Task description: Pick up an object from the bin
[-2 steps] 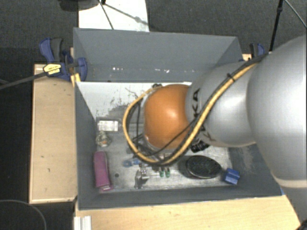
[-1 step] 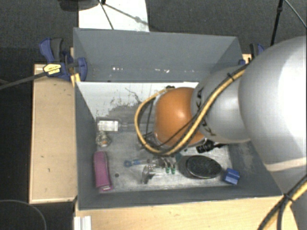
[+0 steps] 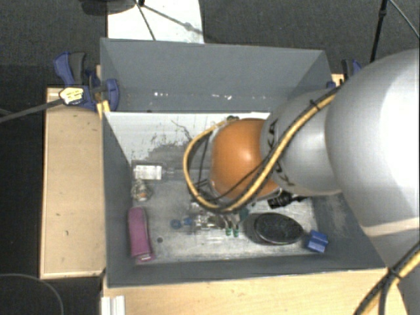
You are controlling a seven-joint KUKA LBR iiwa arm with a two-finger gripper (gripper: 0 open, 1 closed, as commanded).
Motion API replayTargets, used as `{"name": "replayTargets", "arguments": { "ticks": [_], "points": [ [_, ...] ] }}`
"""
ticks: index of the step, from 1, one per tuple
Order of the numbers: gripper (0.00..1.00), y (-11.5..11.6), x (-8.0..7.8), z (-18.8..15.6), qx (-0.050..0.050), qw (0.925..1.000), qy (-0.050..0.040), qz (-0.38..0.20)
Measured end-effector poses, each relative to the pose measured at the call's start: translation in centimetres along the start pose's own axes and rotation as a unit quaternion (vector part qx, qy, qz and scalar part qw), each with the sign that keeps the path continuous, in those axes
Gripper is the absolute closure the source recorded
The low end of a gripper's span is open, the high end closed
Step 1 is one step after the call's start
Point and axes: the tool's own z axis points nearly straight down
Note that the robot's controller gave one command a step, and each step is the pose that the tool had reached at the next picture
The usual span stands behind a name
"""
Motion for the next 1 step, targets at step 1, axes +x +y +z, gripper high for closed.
{"name": "replayTargets", "arguments": {
  "ticks": [1],
  "points": [
    [1.0, 0.03, 0.94, -13.96, 0.001, 0.9999, -0.0001, -0.013]
  ]
}}
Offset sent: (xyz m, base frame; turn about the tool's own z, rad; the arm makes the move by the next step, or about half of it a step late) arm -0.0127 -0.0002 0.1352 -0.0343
